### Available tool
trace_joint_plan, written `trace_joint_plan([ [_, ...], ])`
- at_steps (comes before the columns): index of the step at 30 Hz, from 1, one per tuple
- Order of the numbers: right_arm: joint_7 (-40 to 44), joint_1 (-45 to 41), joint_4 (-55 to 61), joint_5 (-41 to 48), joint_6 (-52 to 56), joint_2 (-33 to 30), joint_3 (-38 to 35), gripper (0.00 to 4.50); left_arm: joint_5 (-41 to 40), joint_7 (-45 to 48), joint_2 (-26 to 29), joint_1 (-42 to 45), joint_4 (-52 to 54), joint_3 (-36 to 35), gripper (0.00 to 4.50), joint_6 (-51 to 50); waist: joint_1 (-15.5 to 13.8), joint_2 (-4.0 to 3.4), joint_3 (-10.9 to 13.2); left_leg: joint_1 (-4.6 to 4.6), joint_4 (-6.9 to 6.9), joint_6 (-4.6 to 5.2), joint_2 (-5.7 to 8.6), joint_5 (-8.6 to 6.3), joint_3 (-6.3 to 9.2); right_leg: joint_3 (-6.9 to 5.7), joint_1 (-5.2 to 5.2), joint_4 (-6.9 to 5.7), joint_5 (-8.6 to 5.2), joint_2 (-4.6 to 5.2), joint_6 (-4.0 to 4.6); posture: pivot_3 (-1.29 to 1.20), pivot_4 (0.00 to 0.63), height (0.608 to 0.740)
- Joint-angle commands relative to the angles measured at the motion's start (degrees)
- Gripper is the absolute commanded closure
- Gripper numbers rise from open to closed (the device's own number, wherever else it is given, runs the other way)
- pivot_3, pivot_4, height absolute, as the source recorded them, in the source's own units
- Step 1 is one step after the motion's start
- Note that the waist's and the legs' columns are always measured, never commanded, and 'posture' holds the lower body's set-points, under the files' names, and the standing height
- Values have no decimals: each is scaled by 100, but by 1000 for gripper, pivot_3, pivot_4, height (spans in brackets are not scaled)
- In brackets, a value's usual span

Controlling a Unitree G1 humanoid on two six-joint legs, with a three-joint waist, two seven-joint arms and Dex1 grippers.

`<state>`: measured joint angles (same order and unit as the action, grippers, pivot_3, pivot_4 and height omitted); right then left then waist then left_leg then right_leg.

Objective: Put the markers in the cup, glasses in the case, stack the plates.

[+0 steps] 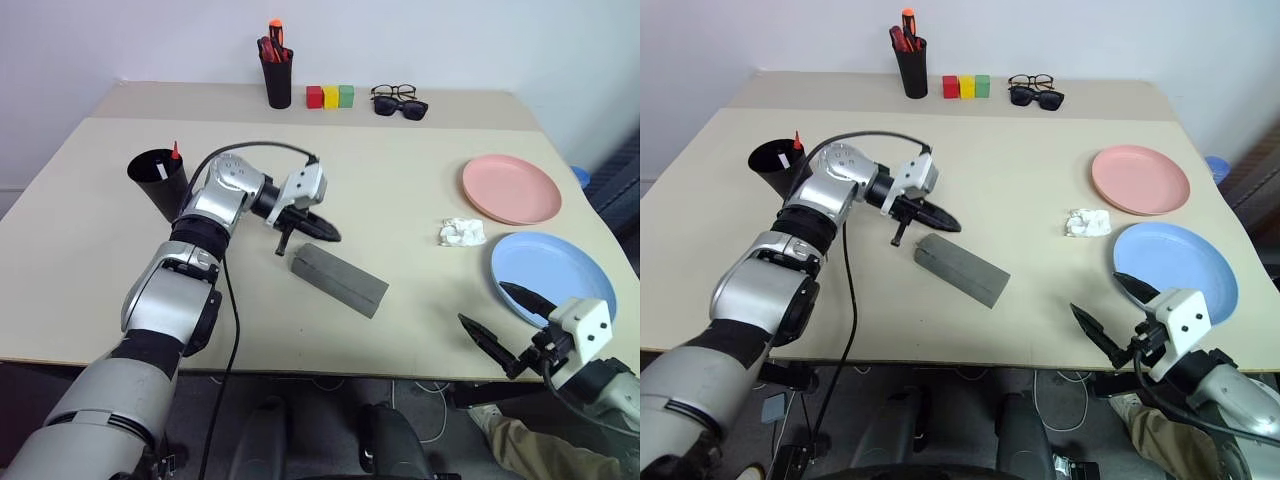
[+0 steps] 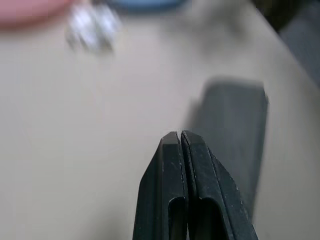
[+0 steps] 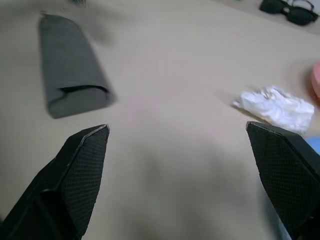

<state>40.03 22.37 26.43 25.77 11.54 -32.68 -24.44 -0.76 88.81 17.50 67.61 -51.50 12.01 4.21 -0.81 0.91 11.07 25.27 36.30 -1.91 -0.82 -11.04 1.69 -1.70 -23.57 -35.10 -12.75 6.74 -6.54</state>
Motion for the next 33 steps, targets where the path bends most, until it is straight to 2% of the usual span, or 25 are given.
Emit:
trace_joint_plan([
  [1,-172,-372,-664,-442,-139,-106,140,0,-108,-450,-69,-467,1222,13,4481,-731,6,-6,-3,-2,-2,0,1,0,0,1,1,0,0,0,0,0,150,740],
  [3,-177,-619,-1061,-588,-172,-136,232,0,-56,-736,-152,-688,1634,105,4481,-1019,6,-9,-3,-5,-1,1,1,1,-1,2,1,-6,0,-1,0,0,150,740],
  [6,-185,-936,-1567,-800,-283,-206,321,0,-145,-810,-258,-876,2117,230,3593,-1567,9,-9,-2,-5,0,2,0,1,0,1,-1,-9,0,-2,-1,0,150,740],
  [12,-247,-1370,-2159,-1038,-374,-334,395,0,-364,-862,-313,-1132,3027,384,431,-2314,14,-12,-3,-8,0,2,0,1,0,2,0,-11,0,-3,-1,0,150,740],
  [13,-281,-1441,-2190,-1066,-358,-330,406,0,-389,-877,-302,-1168,3149,396,23,-2400,19,-12,-3,-8,-1,2,0,1,0,2,0,-11,0,-4,-1,0,150,740],
  [24,-441,-1848,-2438,-1100,67,-313,490,0,-545,-1257,-199,-1299,3678,467,23,-2646,10,-14,-4,-10,1,2,1,1,-1,4,2,-11,0,-4,-1,0,150,740],
  [25,-477,-1873,-2453,-1080,128,-306,466,557,-563,-1270,-192,-1310,3723,471,0,-2681,11,-14,-4,-9,1,2,1,1,-1,5,2,-11,0,-4,-1,0,150,740],
  [26,-505,-1892,-2466,-1062,189,-306,445,835,-583,-1287,-187,-1316,3756,472,0,-2709,12,-14,-4,-9,1,2,1,1,-1,5,2,-11,0,-4,-1,0,150,740],
  [27,-523,-1895,-2480,-1064,225,-319,429,1306,-608,-1306,-181,-1321,3789,470,0,-2734,12,-14,-4,-9,1,2,2,1,-1,5,2,-11,0,-4,-1,0,150,740],
  [33,-614,-1829,-2406,-1069,352,-329,369,4313,-686,-1371,-138,-1321,3829,491,0,-2781,21,-14,-5,-10,0,2,1,1,0,5,2,-12,0,-4,-1,0,150,740],
])
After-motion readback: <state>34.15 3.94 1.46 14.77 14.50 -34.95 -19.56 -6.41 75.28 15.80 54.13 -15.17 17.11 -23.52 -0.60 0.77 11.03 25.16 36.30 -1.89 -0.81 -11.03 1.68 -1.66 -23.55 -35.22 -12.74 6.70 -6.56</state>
